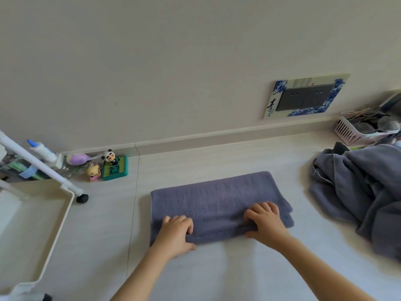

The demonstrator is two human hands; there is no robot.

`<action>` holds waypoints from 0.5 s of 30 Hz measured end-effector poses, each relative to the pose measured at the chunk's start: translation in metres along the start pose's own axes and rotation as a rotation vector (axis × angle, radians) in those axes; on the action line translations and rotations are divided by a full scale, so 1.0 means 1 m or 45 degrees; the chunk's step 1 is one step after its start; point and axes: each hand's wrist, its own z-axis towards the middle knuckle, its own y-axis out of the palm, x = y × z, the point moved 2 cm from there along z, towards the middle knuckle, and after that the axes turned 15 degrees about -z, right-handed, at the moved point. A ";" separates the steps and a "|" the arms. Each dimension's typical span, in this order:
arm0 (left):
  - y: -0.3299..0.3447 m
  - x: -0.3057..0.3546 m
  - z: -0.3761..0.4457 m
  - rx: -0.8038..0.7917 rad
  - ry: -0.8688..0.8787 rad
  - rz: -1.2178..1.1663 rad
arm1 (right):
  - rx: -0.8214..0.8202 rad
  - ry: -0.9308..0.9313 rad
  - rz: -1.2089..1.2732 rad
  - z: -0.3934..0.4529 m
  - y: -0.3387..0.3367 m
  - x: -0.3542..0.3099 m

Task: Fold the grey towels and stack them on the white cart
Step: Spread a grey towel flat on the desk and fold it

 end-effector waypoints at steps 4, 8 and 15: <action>-0.003 0.001 -0.003 0.177 0.005 -0.222 | -0.004 0.083 0.080 0.003 -0.010 -0.009; -0.001 0.009 0.021 0.619 0.173 -0.173 | 0.098 0.115 0.106 0.029 -0.014 -0.038; 0.033 -0.012 0.030 0.374 -0.233 0.059 | -0.245 0.126 0.013 0.043 0.016 -0.065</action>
